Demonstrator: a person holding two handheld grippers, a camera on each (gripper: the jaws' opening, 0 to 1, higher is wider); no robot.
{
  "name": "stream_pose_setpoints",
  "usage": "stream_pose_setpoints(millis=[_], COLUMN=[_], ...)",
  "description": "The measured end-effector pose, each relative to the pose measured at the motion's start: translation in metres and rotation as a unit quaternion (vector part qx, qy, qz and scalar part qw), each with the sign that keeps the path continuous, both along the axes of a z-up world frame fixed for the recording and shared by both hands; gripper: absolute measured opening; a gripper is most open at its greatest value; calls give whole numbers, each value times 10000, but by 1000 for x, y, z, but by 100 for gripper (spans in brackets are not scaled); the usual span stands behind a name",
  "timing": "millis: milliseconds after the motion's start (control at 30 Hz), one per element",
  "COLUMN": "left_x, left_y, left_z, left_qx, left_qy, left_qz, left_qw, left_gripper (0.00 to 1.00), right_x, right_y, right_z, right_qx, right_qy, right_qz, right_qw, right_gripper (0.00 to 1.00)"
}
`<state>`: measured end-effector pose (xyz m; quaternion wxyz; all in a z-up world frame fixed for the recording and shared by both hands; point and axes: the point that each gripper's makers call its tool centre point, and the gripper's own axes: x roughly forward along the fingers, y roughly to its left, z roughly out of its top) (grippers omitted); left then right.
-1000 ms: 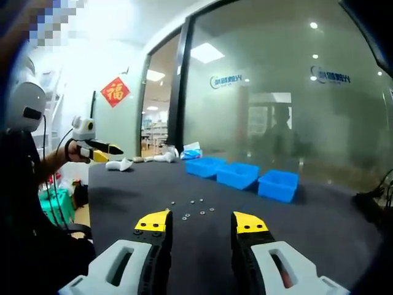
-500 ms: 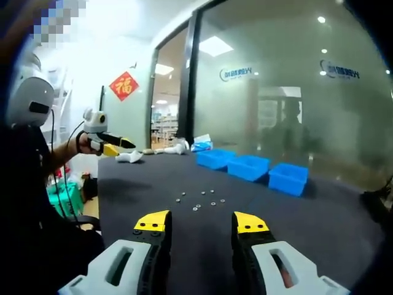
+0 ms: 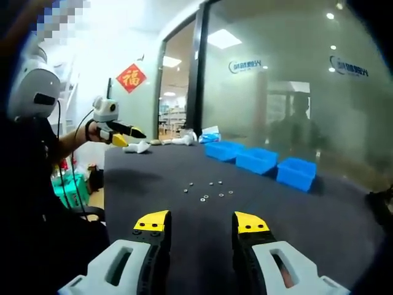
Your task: Sort the screws, nuts, and washers into the corresponding bins
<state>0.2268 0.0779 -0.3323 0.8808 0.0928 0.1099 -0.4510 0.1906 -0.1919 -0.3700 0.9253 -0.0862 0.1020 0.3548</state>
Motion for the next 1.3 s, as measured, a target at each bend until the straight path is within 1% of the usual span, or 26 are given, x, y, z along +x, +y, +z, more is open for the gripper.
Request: stream_pose_setpoints(millis=[67, 133, 300, 367, 433, 500, 567, 633, 700, 767, 800, 833, 867, 933, 1033, 1100, 1167, 1233, 1300], left_x=[-1, 2, 10, 14, 19, 21, 23, 23, 26, 26, 27, 27, 25, 25, 27, 21, 21, 21, 25], left_y=[-5, -10, -26, -34, -41, -49, -58, -66, -74, -79, -84, -87, -92, -102, -114, -125, -132, -136, -140], left_z=[-1, -2, -7, -9, -11, -14, -14, -15, -15, -21, -22, -24, -29, -34, -43, -49, -53, -57, -60], left_qx=[-16, 8, 361, 505, 751, 939, 1053, 1167, 1206, 1395, 1429, 1483, 1613, 1749, 1944, 2061, 2120, 2192, 2221], left_qy=[110, 152, 169, 218, 196, 241, 263, 308, 358, 477, 447, 484, 520, 526, 551, 610, 681, 817, 864], left_qz=[-164, -237, -554, -741, -906, -1094, -1220, -1409, -1470, -1633, -1655, -1709, -1821, -1933, -2037, -2137, -2189, -2229, -2207], left_qw=[9998, 9996, 9977, 9957, 9929, 9893, 9866, 9826, 9811, 9755, 9748, 9729, 9686, 9640, 9580, 9529, 9500, 9464, 9458], left_gripper=[46, 46, 46, 46, 46, 46, 46, 46, 46, 46, 45, 45, 44, 43, 41, 40, 39, 37, 35], right_x=[0, -1, -3, -4, -4, -4, -5, -5, -5, -6, -6, -6, -6, -7, -7, -7, -8, -9, -9], right_y=[0, 1, -1, -1, -2, -2, -3, -3, -3, -3, -3, -3, -4, -5, -7, -8, -8, -8, -9], right_z=[-1, 0, -1, -2, -2, -3, -4, -5, -5, -6, -6, -5, -5, -6, -6, -6, -7, -7, -8], right_qx=[-49, -83, -96, -117, -124, -134, -125, -125, -129, -148, -153, -155, -153, -151, -150, -134, -130, -132, -135], right_qy=[-1, -15, -6, 8, 22, 28, 37, 48, 51, 54, 50, 47, 48, 50, 53, 58, 59, 67, 71], right_qz=[16, 37, 44, 52, 55, 59, 61, 63, 65, 72, 71, 72, 74, 68, 57, 54, 57, 60, 57], right_qw=[10000, 10000, 9999, 9999, 9999, 9999, 9999, 9999, 9999, 9998, 9998, 9998, 9998, 9999, 9999, 9999, 9999, 9999, 9999], right_gripper=[36, 36, 36, 36, 36, 36, 36, 36, 36, 36, 36, 36, 36, 36, 36, 36, 36, 36, 36])
